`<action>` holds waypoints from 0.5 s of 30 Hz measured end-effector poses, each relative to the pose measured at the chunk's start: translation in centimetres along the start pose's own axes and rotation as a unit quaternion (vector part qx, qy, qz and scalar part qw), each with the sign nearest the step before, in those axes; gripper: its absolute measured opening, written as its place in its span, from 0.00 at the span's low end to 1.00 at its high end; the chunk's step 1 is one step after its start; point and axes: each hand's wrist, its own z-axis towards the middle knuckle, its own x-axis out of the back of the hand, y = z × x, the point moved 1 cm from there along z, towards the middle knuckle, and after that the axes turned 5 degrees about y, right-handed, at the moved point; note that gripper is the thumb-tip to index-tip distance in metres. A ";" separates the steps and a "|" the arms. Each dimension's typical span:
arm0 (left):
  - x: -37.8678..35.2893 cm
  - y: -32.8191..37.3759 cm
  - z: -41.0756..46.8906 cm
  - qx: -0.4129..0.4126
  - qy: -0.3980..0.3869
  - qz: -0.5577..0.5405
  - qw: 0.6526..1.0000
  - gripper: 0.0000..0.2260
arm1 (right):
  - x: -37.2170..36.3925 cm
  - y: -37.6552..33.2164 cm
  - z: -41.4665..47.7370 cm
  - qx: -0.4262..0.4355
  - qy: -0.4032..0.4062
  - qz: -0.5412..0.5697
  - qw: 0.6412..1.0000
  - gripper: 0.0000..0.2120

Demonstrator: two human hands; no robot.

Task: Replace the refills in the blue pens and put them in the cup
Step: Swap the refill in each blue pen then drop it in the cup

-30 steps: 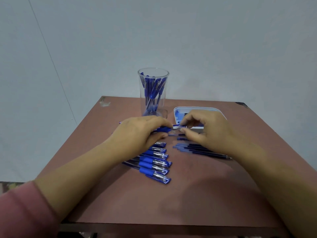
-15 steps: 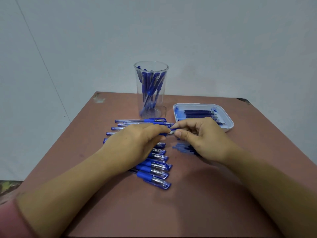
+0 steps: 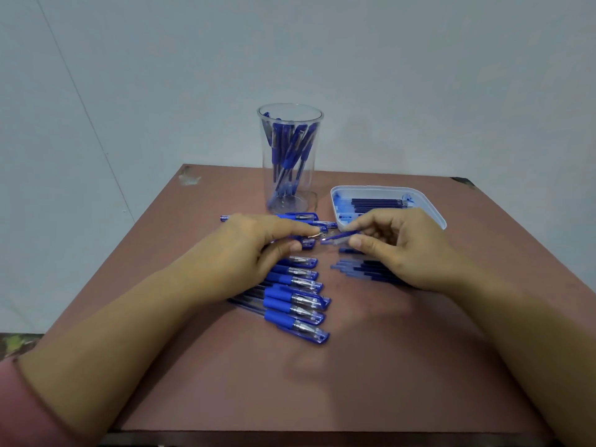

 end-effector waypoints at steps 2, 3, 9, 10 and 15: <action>0.2 -0.6 0.2 0.024 0.014 0.012 1.000 0.12 | 0.4 -0.2 0.0 0.006 -0.006 -0.012 1.000 0.05; 0.3 -0.9 0.3 0.032 0.018 0.014 0.999 0.13 | 0.7 -0.4 -0.1 0.011 -0.014 -0.023 1.000 0.06; 1.4 -1.0 0.1 0.027 0.025 0.026 0.999 0.10 | 1.3 -1.1 -1.4 0.071 -0.114 -0.151 0.979 0.07; 1.5 -1.0 0.1 0.025 0.021 0.026 0.999 0.12 | 1.3 -1.1 -1.5 0.079 -0.127 -0.170 0.974 0.07; 1.3 -0.7 0.1 0.025 0.015 0.009 1.000 0.14 | 1.1 -1.5 -1.7 0.113 -0.151 -0.227 0.955 0.05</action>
